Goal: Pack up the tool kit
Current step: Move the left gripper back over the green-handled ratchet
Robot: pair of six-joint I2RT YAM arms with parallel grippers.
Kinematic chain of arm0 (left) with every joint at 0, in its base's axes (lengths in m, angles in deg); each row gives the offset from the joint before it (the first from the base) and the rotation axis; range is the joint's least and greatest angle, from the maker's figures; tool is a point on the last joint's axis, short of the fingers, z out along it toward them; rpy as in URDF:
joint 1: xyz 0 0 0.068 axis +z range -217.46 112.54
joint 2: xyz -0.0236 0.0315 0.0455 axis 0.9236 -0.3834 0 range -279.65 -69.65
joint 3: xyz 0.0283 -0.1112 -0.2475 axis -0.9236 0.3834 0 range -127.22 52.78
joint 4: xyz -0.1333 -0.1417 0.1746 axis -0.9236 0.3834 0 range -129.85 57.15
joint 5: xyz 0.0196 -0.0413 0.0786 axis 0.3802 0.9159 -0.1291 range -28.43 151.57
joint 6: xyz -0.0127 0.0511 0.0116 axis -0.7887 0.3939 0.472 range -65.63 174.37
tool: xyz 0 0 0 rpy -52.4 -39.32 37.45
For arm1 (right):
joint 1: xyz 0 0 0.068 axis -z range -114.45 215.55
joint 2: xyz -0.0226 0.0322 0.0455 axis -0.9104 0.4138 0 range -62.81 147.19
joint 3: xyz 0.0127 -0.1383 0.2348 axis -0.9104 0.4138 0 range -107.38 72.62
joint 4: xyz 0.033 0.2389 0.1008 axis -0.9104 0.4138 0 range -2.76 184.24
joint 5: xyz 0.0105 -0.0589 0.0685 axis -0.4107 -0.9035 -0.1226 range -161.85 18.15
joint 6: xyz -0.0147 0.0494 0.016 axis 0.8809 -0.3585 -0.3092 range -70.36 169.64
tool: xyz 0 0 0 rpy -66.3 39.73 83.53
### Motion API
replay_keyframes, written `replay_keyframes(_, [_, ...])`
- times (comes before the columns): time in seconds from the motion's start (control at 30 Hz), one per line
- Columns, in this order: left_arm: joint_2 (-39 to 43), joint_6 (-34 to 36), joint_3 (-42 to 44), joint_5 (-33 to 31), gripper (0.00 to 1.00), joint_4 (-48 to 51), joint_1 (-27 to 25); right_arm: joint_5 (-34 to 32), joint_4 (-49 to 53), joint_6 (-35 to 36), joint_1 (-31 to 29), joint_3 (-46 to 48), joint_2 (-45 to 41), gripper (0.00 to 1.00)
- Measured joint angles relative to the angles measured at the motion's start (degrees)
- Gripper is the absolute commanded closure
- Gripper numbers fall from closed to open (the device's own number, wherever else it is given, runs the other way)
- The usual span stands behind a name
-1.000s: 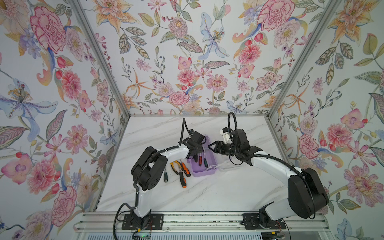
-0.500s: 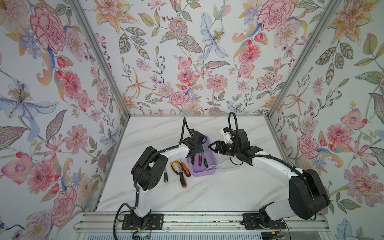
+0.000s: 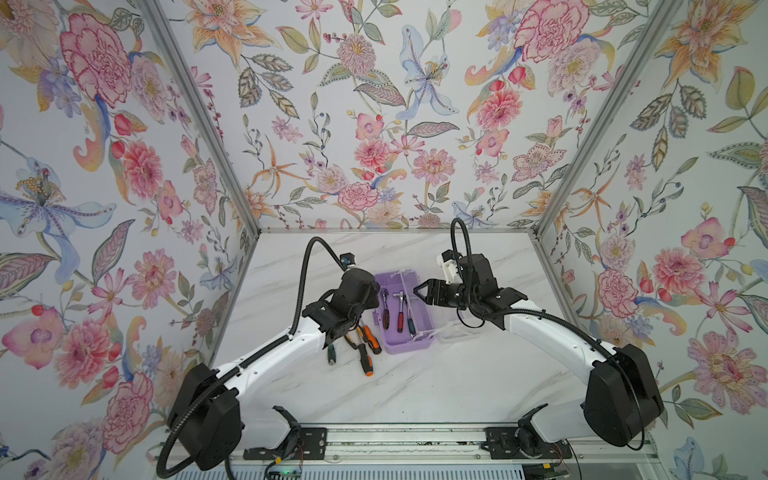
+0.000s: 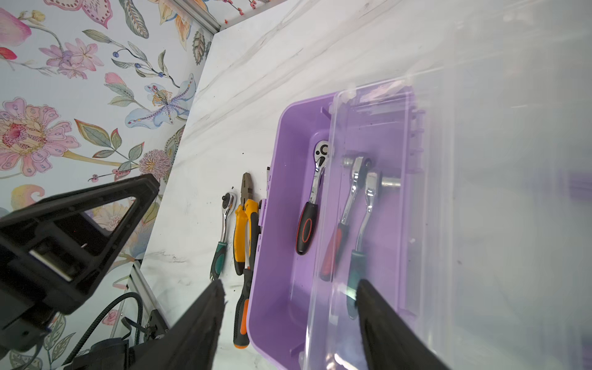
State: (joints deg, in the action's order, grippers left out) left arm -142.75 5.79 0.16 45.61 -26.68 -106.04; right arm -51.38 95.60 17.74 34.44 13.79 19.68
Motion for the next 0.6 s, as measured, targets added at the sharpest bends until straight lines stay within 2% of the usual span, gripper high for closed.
replay_keyframes(0.1, [4.92, -0.63, 7.13, -1.11, 0.47, 2.45, 1.92, -0.02, 0.0, -0.04, -0.55, -0.17, 0.7, 0.34])
replay_keyframes(0.3, [9.38, -1.42, 17.81, -0.66, 0.48, 4.74, 7.39, 0.63, -0.26, -0.33, -0.87, -1.64, 6.12, 0.34])
replay_keyframes(0.43, [9.42, -1.79, 22.05, 0.83, 0.49, 3.48, 10.32, 1.4, -0.48, -0.5, -1.51, -2.36, 8.26, 0.34])
replay_keyframes(0.6, [5.2, -1.73, 22.49, 2.58, 0.51, -0.07, 11.21, 1.62, -0.52, -0.52, -2.12, -3.1, 8.76, 0.34])
